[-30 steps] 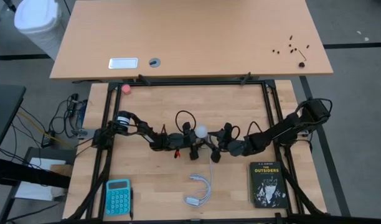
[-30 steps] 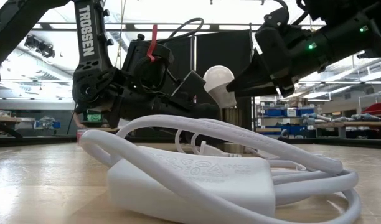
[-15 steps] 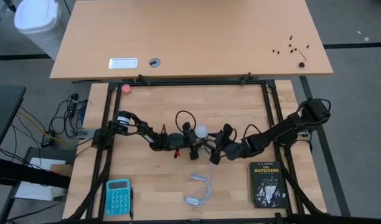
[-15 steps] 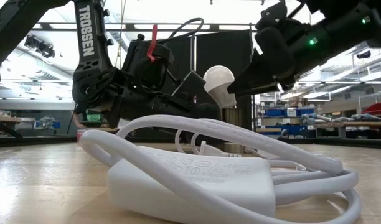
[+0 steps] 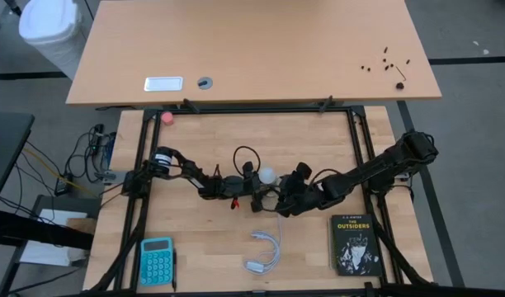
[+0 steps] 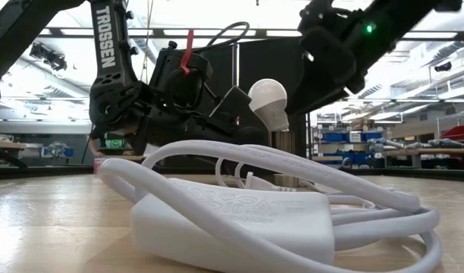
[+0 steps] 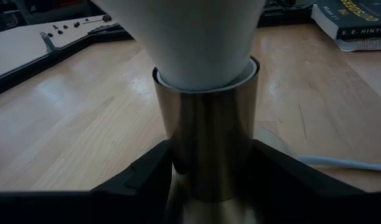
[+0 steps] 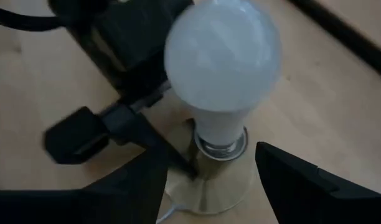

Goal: Screw lightbulb
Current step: Insert the white lightbulb into the silver lamp

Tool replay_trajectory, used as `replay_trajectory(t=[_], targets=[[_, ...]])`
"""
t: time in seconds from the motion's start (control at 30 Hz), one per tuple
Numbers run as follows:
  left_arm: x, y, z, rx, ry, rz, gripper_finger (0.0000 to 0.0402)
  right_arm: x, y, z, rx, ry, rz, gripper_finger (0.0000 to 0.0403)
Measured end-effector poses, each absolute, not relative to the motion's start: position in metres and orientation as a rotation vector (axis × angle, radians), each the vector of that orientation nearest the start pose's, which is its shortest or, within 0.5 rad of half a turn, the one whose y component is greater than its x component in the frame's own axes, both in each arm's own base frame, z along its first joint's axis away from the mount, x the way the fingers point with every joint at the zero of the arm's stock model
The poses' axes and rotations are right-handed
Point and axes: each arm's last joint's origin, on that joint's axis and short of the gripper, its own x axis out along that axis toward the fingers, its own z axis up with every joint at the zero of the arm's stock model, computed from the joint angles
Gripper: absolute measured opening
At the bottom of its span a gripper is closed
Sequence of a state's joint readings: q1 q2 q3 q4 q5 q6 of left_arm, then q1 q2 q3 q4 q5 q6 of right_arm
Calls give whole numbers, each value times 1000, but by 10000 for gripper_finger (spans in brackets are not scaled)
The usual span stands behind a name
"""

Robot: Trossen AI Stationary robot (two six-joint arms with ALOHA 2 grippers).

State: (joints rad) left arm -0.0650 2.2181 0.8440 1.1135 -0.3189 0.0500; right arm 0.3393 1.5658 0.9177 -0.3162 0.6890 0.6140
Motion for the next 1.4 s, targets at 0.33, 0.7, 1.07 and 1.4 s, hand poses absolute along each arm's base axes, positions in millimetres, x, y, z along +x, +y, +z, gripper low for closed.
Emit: replay_trajectory(t=[0.33,0.7,1.07,1.4], targets=[[377,-16,60,126,278,236,209,300,73,241,171,948,-471,274],[377,-16,61,64,250,248,209,313,73,227,140,976,-458,284],[378,-16,61,63,247,247,209,325,64,209,189,985,-544,284],[378,-16,61,66,247,245,209,326,69,211,83,936,-562,284]])
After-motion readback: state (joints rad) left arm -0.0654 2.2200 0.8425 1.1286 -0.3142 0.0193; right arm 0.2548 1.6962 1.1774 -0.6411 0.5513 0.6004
